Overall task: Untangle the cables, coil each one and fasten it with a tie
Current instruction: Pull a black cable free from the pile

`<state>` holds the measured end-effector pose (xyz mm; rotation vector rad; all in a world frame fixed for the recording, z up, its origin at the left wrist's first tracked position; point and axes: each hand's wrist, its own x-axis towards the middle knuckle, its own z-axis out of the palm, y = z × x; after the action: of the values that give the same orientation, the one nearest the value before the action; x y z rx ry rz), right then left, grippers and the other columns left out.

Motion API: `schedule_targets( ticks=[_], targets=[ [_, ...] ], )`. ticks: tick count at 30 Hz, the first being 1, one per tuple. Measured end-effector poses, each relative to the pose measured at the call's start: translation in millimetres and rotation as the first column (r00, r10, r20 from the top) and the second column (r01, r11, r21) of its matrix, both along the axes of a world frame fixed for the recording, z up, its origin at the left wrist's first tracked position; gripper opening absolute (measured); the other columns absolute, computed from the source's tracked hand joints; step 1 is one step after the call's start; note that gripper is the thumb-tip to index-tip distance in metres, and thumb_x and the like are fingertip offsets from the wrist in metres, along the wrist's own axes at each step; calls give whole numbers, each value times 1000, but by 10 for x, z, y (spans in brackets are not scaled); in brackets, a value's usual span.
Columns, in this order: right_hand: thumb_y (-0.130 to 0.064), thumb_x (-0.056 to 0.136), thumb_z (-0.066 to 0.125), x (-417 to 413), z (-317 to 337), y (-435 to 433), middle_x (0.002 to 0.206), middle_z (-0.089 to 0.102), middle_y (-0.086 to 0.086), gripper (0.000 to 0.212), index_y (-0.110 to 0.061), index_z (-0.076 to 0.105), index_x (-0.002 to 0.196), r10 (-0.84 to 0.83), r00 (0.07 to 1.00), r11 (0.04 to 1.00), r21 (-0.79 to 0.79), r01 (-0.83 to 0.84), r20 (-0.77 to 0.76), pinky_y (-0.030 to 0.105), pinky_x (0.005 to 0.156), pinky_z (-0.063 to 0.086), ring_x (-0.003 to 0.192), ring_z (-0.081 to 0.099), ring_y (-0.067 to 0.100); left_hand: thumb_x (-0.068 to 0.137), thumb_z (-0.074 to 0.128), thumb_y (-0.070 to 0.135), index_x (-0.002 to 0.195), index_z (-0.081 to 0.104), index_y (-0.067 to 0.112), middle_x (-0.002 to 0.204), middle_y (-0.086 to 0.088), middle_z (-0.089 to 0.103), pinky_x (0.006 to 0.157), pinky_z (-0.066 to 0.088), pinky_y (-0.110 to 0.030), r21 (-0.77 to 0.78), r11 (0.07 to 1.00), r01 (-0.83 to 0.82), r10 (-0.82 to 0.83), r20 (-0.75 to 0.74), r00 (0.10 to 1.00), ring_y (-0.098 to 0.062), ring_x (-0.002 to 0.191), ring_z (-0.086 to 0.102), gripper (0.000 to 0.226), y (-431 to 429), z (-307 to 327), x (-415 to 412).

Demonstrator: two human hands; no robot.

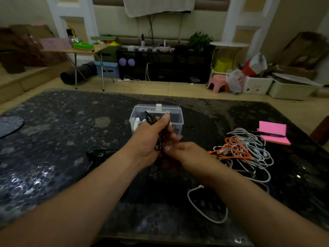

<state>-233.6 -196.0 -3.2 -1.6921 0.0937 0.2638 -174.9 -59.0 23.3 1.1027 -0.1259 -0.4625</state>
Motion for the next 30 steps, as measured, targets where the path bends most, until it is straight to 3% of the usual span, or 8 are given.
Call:
schedule_targets(
  ticks=[2, 5, 10, 14, 18, 23, 26, 30],
  targets=[
    [-24, 107, 59, -29, 3, 44, 96, 79, 11, 20, -18, 76, 99, 72, 995, 997, 2, -72, -70, 42, 84, 61, 87, 77, 23, 101, 67, 21, 81, 58, 18, 67, 0, 48, 59, 56, -30, -17, 999, -29, 29, 12, 1000, -14, 59, 50, 23, 17, -19, 28],
    [-22, 110, 49, -72, 32, 109, 105, 80, 14, 25, -15, 73, 109, 89, 974, 976, 213, -44, -208, 35, 76, 60, 93, 79, 26, 101, 67, 11, 77, 51, 24, 61, 3, 39, 53, 49, -25, -6, 1000, -30, 30, 14, 999, -11, 52, 44, 32, 25, -8, 27],
    [-16, 106, 50, -68, 47, 181, 108, 80, 15, 25, -8, 70, 119, 18, 953, 841, 520, 148, -302, 34, 80, 60, 96, 80, 24, 105, 61, 24, 67, 55, 12, 65, -13, 54, 72, 61, -41, 150, 988, -28, -1, 193, 981, -26, 64, 64, 40, 50, 89, -111],
    [-6, 104, 52, -46, 33, 208, 99, 80, 9, 24, -9, 72, 116, 11, 951, 828, 536, 164, -309, 27, 69, 61, 83, 77, 18, 98, 60, 50, 69, 65, 17, 76, -7, 69, 93, 54, -55, 380, 909, -174, 26, 363, 931, -27, 82, 67, 44, 77, 53, -131],
    [1, 105, 46, 10, 1, 202, 95, 79, 10, 30, -6, 69, 123, -8, 960, 804, 569, 173, -281, 23, 61, 60, 77, 77, 15, 104, 60, 43, 77, 70, 18, 71, 13, 68, 78, 48, -34, 485, 836, -256, 28, 428, 903, -5, 77, 66, 38, 97, 54, -110],
    [0, 102, 52, -42, -16, 222, 84, 75, 7, 21, -8, 69, 110, 99, 938, 823, 557, 109, -331, 19, 57, 55, 69, 67, 12, 104, 57, 49, 85, 75, 17, 85, 8, 74, 92, 53, -45, 541, 823, -175, -97, 437, 894, -21, 97, 69, 42, 116, 41, -135],
    [2, 103, 47, 3, -6, 198, 85, 75, 6, 27, -8, 72, 105, -34, 963, 820, 543, 179, -266, 19, 59, 55, 71, 66, 12, 104, 57, 47, 93, 75, 25, 90, 14, 74, 86, 51, -36, 538, 812, -227, -33, 431, 902, -9, 95, 68, 30, 84, 0, -108],
    [1, 105, 51, 30, 12, 153, 100, 82, 10, 29, -10, 77, 113, -215, 973, 856, 465, 228, -81, 27, 64, 61, 83, 80, 19, 106, 56, 44, 112, 72, 39, 113, 9, 77, 105, 53, -47, 454, 877, -157, 4, 319, 948, -13, 112, 71, 18, 79, -109, -33]
  ],
)
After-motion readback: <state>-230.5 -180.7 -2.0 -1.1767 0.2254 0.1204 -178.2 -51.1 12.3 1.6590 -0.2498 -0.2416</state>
